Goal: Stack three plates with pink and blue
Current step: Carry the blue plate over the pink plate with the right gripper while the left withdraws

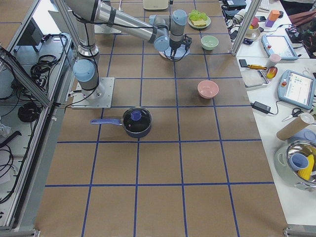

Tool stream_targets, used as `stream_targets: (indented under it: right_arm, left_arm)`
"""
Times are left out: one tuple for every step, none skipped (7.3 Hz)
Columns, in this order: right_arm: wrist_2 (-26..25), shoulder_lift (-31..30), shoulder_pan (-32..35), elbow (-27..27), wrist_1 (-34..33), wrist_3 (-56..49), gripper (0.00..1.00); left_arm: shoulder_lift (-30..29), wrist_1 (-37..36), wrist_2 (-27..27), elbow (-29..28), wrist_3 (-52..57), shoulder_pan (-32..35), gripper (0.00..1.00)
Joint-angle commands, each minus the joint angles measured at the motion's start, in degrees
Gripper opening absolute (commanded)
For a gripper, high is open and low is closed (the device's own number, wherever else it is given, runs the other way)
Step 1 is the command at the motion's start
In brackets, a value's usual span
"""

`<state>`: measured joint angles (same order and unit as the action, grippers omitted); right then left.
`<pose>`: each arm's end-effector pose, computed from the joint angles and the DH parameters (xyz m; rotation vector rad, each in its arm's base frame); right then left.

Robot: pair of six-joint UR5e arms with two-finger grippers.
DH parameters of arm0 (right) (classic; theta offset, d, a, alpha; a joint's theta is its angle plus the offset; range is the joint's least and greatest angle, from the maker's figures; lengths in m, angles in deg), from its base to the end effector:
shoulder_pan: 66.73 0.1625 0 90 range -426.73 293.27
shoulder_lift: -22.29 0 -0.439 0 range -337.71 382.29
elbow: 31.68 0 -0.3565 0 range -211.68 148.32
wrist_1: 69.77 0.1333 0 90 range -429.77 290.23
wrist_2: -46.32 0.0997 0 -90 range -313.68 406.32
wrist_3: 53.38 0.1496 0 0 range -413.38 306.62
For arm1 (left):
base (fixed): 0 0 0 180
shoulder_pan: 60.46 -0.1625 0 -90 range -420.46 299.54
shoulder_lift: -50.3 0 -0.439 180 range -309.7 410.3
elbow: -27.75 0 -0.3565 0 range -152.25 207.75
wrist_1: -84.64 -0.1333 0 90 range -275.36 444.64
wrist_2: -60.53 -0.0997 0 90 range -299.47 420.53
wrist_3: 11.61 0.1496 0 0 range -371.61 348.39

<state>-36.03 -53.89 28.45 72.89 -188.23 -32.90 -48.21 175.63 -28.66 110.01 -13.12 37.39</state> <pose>0.1994 -0.5024 0.2711 0.4007 2.9841 0.0429 -0.2047 -0.4932 0.4393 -0.1727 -3.1248 -0.0497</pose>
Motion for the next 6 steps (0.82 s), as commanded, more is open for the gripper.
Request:
stream_targets:
  right_arm:
    - [-0.09, 3.22, 5.7, 0.02, -5.36, 7.71, 0.0]
    - [-0.01, 3.84, 6.85, -0.06, -6.15, 7.82, 0.0]
    - [0.17, 3.84, 6.95, 0.02, -6.25, 7.73, 0.0]
    - [0.17, 4.19, 7.04, 0.11, -6.34, 7.99, 0.0]
    - [0.0, 4.63, 7.04, 0.03, -6.43, 8.0, 0.1]
    - [0.08, 4.98, 6.95, 0.11, -6.43, 7.91, 0.28]
  left_arm:
    - [3.57, -8.01, -4.21, 7.45, 0.97, -1.88, 1.0]
    - [4.98, -7.76, -4.68, 7.73, 0.97, -2.31, 1.0]
    - [5.51, -7.76, -5.38, 8.26, 0.97, -2.58, 1.0]
    - [5.78, -7.67, -5.04, 8.52, 0.89, -3.1, 1.0]
    - [5.78, -7.67, -4.77, 8.44, 0.97, -3.28, 1.0]
    - [5.78, -7.85, -4.68, 8.44, 1.15, -3.37, 1.0]
